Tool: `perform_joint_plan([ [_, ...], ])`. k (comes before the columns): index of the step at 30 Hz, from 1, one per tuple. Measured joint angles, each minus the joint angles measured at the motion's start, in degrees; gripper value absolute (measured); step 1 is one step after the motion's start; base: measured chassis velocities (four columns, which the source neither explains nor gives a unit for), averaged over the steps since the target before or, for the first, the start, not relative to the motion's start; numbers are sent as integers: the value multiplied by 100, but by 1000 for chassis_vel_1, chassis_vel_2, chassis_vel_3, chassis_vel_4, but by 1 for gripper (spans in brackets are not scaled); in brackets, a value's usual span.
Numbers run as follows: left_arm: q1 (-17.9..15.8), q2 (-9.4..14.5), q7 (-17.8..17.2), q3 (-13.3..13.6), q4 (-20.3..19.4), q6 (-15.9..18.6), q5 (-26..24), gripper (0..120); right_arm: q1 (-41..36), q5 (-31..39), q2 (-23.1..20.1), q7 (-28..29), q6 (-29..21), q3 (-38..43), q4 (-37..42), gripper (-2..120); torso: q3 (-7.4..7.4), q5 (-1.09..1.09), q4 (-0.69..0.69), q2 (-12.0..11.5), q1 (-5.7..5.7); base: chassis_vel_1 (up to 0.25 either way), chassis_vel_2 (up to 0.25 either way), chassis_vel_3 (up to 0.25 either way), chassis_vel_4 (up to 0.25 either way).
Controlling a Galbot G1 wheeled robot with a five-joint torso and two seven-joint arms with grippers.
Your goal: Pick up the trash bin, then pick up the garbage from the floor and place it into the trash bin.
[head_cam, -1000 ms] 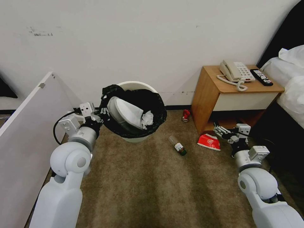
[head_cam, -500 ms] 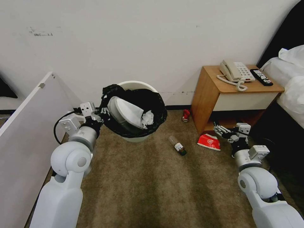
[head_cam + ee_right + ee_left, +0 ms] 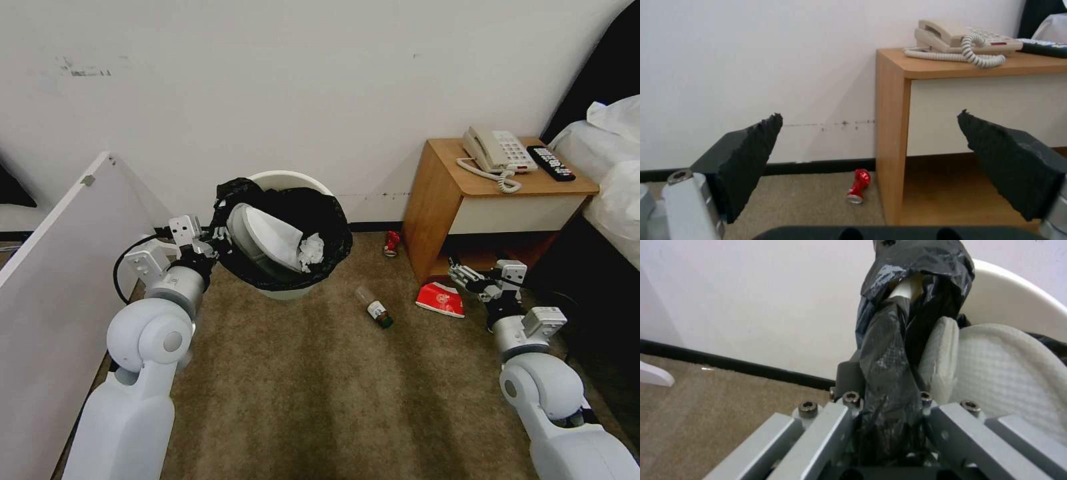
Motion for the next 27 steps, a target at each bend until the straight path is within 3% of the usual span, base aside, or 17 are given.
perform_joint_plan([
  [27, -6, -2, -4, -2, -15, 0, 6, 4, -1, 6, -22, -48, 60, -1, -15, 100, 0, 0, 0, 0, 0, -1, 1, 2, 0],
])
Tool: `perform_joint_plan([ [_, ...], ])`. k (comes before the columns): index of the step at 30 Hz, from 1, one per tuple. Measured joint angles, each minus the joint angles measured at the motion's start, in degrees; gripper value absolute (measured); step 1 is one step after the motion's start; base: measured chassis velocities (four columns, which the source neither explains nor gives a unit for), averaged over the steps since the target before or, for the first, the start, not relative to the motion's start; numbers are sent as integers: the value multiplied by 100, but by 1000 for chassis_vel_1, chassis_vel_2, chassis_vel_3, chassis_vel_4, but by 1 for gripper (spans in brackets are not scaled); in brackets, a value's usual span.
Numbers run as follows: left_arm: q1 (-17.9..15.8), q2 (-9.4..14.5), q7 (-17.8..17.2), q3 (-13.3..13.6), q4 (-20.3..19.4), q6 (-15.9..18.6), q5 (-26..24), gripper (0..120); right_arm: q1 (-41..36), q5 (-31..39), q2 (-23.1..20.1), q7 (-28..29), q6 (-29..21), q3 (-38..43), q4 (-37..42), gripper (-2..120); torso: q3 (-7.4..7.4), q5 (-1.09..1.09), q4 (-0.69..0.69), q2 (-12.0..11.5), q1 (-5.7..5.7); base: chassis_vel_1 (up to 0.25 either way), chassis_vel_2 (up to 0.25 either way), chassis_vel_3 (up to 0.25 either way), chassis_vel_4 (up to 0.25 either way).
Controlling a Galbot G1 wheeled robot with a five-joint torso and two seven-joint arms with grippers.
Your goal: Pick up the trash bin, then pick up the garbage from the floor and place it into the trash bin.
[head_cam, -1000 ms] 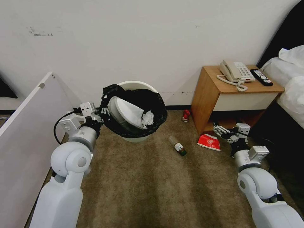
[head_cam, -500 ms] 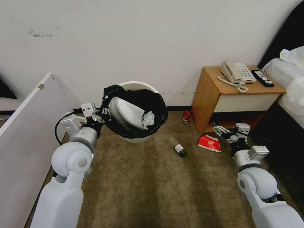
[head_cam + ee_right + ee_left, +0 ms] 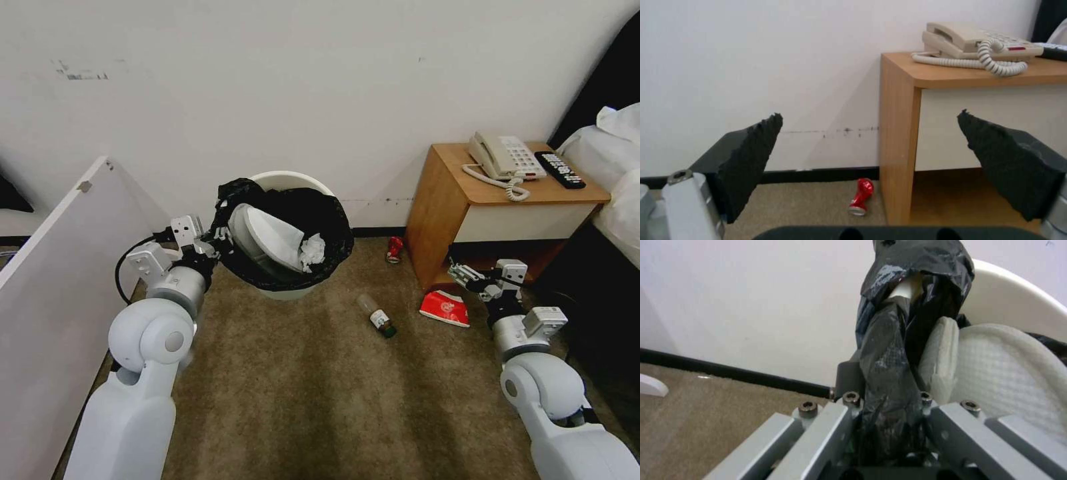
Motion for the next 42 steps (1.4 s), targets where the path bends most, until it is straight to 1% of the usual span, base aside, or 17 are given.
perform_joint_plan([
  [17, 20, -24, -4, 6, -12, 2, -7, 4, -20, -18, 23, -12, 26, -8, 24, 100, 0, 0, 0, 0, 0, 0, 0, 0, 0],
  [38, -32, -38, -7, 23, 39, 7, -32, 4, 51, -5, 30, -69, 23, -22, -19, 100, 0, 0, 0, 0, 0, 0, 0, 0, 0],
  [42, -38, -57, -6, 41, 60, 7, -29, 4, 54, -2, 30, -69, 29, -26, -24, 100, 0, 0, 0, 0, 0, -69, 68, 61, -66],
])
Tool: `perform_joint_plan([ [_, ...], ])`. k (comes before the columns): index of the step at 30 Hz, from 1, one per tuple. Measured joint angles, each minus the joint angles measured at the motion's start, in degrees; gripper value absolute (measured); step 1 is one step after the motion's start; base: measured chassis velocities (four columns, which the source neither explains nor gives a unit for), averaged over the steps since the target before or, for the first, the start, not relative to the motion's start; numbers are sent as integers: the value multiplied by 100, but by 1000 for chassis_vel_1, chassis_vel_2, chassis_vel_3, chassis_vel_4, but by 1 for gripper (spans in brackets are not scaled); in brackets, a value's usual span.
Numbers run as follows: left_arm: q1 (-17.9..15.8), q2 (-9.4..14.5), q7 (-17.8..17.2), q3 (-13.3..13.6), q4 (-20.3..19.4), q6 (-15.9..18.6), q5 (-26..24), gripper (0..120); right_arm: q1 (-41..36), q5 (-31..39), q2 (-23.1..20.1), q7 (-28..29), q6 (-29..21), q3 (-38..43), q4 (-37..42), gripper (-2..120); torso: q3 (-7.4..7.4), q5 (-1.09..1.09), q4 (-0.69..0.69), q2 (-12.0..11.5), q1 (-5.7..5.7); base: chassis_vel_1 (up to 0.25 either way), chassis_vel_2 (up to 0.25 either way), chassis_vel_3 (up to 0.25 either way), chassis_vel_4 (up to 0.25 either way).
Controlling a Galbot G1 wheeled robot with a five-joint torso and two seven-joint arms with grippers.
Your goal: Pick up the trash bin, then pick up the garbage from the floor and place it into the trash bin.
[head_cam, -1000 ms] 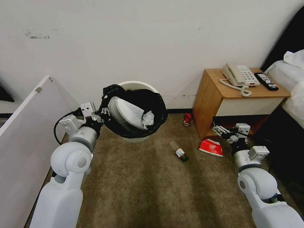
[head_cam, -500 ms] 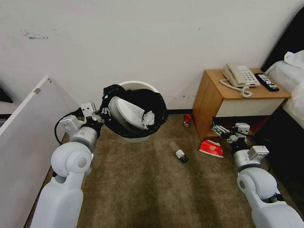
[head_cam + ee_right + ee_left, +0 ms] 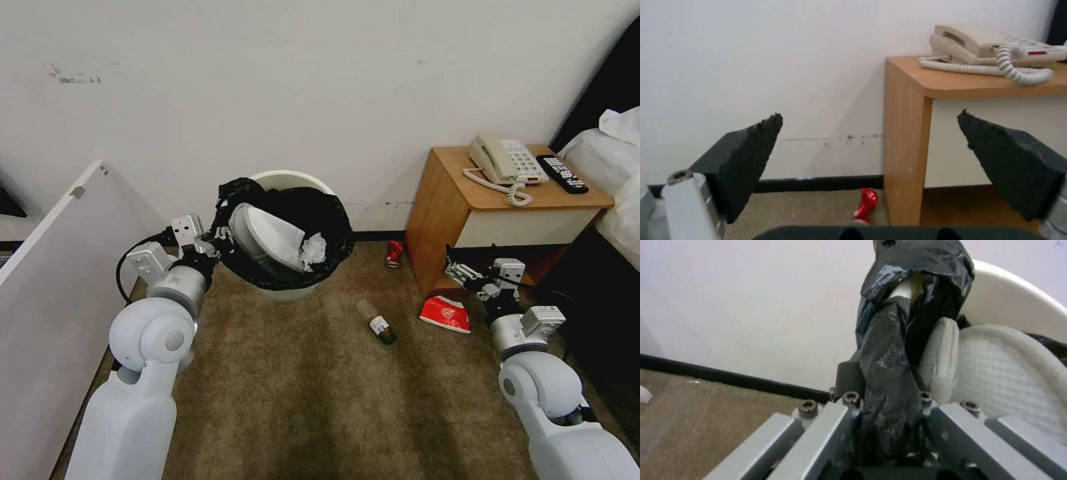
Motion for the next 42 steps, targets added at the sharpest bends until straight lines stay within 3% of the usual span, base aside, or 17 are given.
perform_joint_plan([
  [24, 9, 4, 1, 20, 15, -1, 13, 4, -10, -38, -59, -94, 270, -43, 2, 100, 0, -1, 0, 0, 0, -17, 19, 17, -22],
  [42, 26, 14, -8, 28, 39, -1, 24, 4, -159, -365, -191, 190, -1, 81, -20, 100, 0, 1, 0, 0, 0, 0, 0, 0, 0],
])
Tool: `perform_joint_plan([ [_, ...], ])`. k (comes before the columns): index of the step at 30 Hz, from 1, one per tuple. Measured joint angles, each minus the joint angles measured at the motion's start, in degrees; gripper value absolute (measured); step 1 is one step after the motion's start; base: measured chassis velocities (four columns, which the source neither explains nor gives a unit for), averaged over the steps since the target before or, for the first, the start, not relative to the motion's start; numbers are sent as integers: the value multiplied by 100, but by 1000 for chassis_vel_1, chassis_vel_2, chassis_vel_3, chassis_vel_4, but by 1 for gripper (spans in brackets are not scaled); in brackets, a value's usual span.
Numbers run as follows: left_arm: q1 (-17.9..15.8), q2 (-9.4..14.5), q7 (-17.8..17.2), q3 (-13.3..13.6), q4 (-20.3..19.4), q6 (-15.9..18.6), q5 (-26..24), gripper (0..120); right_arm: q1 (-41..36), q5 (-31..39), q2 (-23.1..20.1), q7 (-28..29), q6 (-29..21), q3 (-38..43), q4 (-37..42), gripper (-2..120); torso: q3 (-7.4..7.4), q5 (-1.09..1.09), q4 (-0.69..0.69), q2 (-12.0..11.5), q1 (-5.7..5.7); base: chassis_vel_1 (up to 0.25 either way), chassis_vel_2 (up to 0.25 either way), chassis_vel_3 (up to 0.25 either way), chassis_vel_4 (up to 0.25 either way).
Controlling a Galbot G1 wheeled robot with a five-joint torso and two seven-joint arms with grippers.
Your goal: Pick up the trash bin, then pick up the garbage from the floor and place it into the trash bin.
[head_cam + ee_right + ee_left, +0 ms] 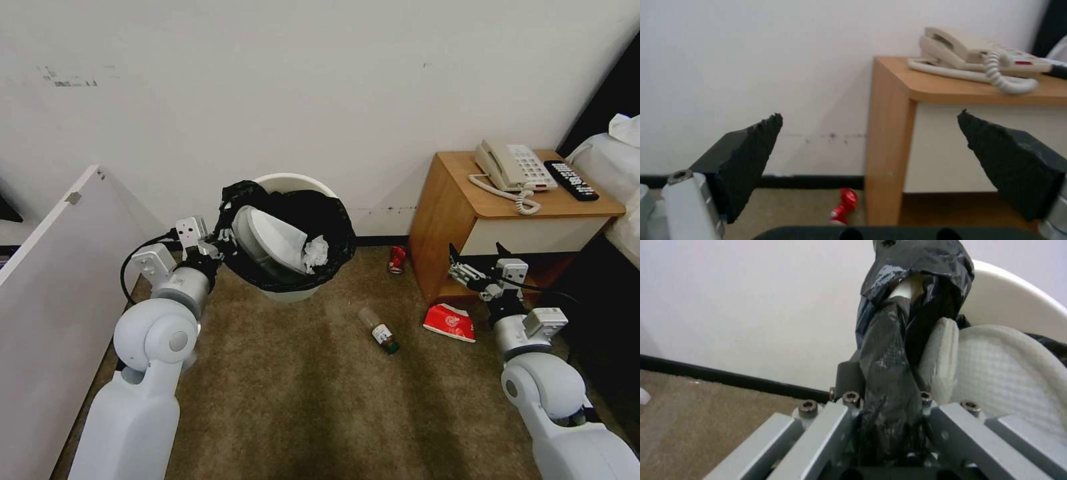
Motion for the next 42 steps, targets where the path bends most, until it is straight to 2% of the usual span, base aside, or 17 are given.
perform_joint_plan([
  [7, -24, 8, -2, -37, 46, 0, -11, 4, -156, -209, -154, 175, -434, 101, 35, 100, 0, -1, 0, 0, 0, 0, 0, 0, 0],
  [15, -39, 16, -2, -53, 86, -2, -46, 4, -338, -348, -209, 255, -603, 110, -80, 100, 0, 0, 0, 0, 0, 0, 0, 0, 0],
  [42, -48, -6, 4, -53, 112, -16, -64, 4, -413, -190, -198, 327, -586, 187, -928, 100, 0, 0, 0, 0, 0, 0, 0, 0, 0],
])
